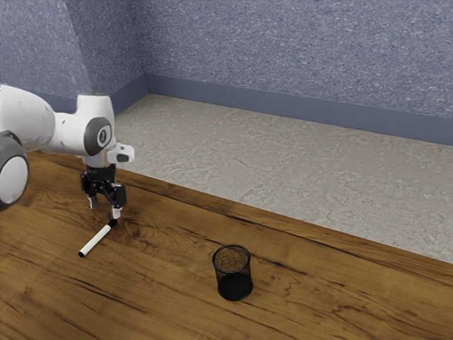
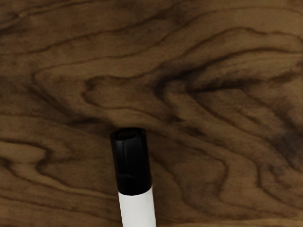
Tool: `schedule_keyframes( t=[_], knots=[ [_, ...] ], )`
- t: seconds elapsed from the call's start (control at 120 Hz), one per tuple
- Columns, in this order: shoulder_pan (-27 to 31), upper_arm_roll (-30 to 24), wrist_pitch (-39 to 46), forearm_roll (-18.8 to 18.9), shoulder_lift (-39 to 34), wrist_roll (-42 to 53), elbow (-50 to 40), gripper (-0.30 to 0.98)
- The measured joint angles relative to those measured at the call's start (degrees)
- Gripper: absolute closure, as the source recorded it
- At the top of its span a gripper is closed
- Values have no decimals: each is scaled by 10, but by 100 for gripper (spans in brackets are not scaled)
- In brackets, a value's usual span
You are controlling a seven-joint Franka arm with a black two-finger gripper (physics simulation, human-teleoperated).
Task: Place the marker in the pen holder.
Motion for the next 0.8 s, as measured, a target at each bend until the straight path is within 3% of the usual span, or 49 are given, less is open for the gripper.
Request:
schedule_keyframes(
  t=[0.208,0.608,0.8],
  knots=[
    [-10,0,92,0,1,21,-34,2],
    [-4,0,161,-7,19,47,-62,3],
    [-5,0,173,-13,22,53,-64,17]
  ],
)
